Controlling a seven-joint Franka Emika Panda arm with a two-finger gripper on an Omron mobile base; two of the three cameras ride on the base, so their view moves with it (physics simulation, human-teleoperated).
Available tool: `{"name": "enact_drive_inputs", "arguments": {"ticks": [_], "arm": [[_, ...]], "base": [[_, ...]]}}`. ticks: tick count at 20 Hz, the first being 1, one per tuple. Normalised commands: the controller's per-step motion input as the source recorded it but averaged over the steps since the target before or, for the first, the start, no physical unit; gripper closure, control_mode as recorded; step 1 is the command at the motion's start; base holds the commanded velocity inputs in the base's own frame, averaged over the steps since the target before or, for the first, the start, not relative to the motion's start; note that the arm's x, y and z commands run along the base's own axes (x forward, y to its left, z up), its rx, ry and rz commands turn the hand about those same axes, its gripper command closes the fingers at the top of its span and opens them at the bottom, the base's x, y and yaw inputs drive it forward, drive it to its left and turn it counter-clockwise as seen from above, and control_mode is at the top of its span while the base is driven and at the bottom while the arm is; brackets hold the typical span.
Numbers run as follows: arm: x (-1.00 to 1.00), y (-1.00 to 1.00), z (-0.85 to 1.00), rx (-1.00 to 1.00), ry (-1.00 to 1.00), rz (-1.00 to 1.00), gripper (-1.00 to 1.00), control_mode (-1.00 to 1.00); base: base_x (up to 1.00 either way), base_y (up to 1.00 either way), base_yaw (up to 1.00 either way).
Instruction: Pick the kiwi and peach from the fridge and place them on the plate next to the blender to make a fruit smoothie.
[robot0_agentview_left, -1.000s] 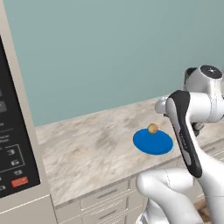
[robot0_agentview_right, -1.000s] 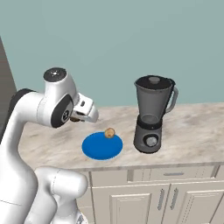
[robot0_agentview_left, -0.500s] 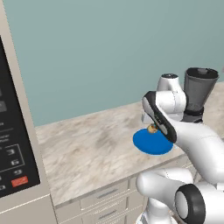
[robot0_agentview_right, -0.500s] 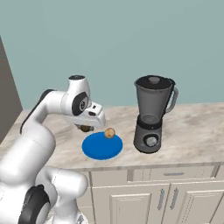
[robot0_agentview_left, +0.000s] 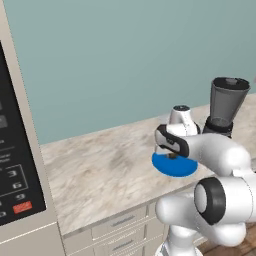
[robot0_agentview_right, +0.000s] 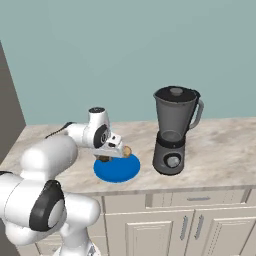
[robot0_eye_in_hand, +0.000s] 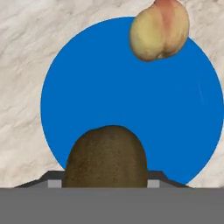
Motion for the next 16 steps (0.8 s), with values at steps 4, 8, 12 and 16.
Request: {"name": "enact_drive_inputs", "arguments": {"ticks": [4, 8, 12, 16], "arm": [[0.32, 0.03, -0.73, -0.02, -0.15, 0.02, -1.0, -1.0], [-0.05, 0.04, 0.07, 0.0, 0.0, -0.03, -1.0, -1.0], [-0.32, 0.0, 0.46, 0.0, -0.11, -0.02, -1.0, -1.0], [-0.56, -0.06, 0.6, 0.0, -0.25, -0.03, -1.0, -1.0]], "base": [[0.0, 0.0, 0.0], [0.0, 0.0, 0.0], [0.0, 0.0, 0.0], [0.0, 0.0, 0.0]]}}
